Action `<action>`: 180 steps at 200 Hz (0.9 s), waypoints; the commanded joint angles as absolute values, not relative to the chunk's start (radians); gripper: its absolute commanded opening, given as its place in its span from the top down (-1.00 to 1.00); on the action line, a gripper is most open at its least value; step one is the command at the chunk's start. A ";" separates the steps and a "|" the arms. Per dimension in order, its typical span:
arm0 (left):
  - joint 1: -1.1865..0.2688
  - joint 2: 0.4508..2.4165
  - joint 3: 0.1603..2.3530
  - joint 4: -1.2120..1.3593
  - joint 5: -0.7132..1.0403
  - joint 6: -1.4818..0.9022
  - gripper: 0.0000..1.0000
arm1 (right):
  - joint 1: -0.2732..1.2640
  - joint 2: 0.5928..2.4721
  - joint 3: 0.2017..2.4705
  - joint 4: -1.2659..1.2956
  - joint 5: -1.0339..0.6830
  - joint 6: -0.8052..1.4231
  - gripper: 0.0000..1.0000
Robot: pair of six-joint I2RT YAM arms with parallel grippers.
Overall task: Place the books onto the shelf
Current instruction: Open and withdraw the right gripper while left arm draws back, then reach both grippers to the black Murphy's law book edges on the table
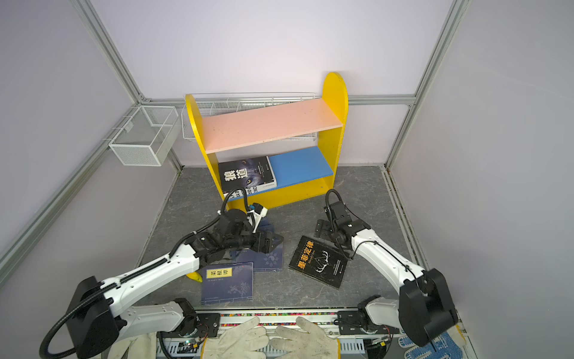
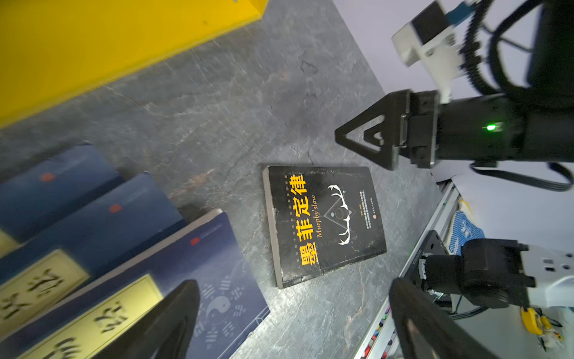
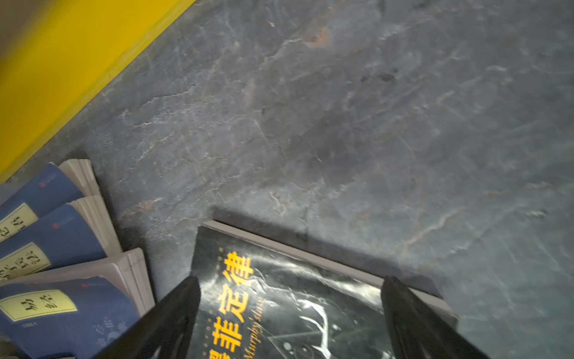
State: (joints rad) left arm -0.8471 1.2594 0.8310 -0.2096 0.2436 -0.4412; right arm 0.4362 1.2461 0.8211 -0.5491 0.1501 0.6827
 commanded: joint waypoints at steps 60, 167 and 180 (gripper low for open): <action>-0.951 1.660 0.930 0.025 0.260 -0.584 -0.68 | 0.392 0.937 0.565 -0.688 0.072 0.783 -0.73; -0.990 1.883 1.117 0.007 0.355 -0.586 -0.36 | 0.329 1.019 0.418 -0.416 -0.173 0.774 -0.48; -0.997 1.880 1.138 -0.005 0.364 -0.571 -0.32 | 0.328 1.018 0.426 -0.408 -0.177 0.765 -0.46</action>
State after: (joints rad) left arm -0.9569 1.8721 1.0615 0.0082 0.2955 -0.6178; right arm 0.3271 1.0065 0.4313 -0.5037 -0.0853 0.7700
